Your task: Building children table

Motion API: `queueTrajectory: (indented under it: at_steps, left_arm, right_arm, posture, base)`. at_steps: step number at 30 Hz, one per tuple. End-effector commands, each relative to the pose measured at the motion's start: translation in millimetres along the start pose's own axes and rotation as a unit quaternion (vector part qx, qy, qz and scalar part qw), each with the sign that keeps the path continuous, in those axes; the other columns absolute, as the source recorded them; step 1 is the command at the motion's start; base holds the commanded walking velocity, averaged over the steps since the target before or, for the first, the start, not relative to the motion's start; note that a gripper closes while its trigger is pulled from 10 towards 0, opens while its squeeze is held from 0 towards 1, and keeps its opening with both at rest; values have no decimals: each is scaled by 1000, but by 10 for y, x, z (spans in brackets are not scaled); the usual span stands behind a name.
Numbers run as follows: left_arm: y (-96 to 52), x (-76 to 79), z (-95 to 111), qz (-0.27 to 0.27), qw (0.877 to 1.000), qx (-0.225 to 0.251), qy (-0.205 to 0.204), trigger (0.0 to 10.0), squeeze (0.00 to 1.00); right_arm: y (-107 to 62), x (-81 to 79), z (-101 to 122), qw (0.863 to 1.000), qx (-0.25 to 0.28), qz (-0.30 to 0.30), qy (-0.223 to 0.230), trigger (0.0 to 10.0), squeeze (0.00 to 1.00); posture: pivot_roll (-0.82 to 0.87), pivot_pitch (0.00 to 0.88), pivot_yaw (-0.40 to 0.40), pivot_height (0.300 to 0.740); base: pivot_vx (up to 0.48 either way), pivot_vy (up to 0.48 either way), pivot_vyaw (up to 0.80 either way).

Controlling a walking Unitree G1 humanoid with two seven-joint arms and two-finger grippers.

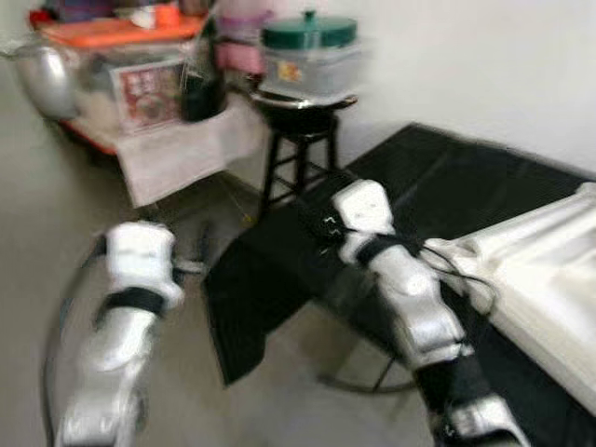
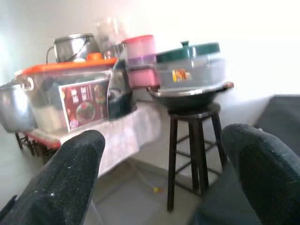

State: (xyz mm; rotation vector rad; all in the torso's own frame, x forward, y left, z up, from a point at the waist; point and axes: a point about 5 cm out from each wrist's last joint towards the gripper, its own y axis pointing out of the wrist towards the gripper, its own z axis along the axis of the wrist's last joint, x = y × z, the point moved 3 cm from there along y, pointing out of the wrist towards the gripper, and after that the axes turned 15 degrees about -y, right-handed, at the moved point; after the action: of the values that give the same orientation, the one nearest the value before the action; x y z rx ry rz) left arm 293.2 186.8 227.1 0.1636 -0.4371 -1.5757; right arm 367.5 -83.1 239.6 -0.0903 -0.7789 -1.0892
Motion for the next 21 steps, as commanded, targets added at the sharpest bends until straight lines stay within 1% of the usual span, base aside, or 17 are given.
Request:
queueTrajectory:
  at_steps: [1,3,7,8,14,18,21]
  left_arm:
    - [54,116,67,-24,1000,4,-15,10000,0]
    - [82,153,100,-31,999,7,-23,10000,0]
    - [53,185,15,-40,999,-11,-26,10000,0]
    - [33,180,-33,-40,999,-20,-26,10000,0]
    - [0,155,-89,-35,998,-37,-29,10000,0]
    - [-11,165,-111,-36,998,-45,-32,10000,0]
    - [-27,181,-169,-39,997,-55,-36,10000,0]
  right_arm:
    - [-81,76,-198,999,-47,-16,-6,10000,0]
    - [-86,93,-232,998,-56,-19,-15,10000,0]
    - [-90,102,-266,997,-67,-23,-29,10000,0]
    - [-88,110,-279,996,-72,-23,-36,10000,0]
    - [-82,113,-289,996,-79,-19,-42,10000,0]
    - [-76,99,-296,995,-83,-16,-47,10000,0]
    - [-71,77,-314,995,-88,-12,-53,10000,0]
  posture:
    - [-98,10,-4,740]
    - [-101,9,0,740]
    - [-99,7,1,740]
    - [-99,6,-3,740]
    - [-97,4,-6,740]
    - [-97,1,-9,740]
    - [-99,0,-10,740]
  base:
    - [0,0,-800]
    - [0,0,-800]
    - [0,0,-800]
    - [0,0,-800]
    - [0,0,-800]
    - [0,0,-800]
    - [0,0,-800]
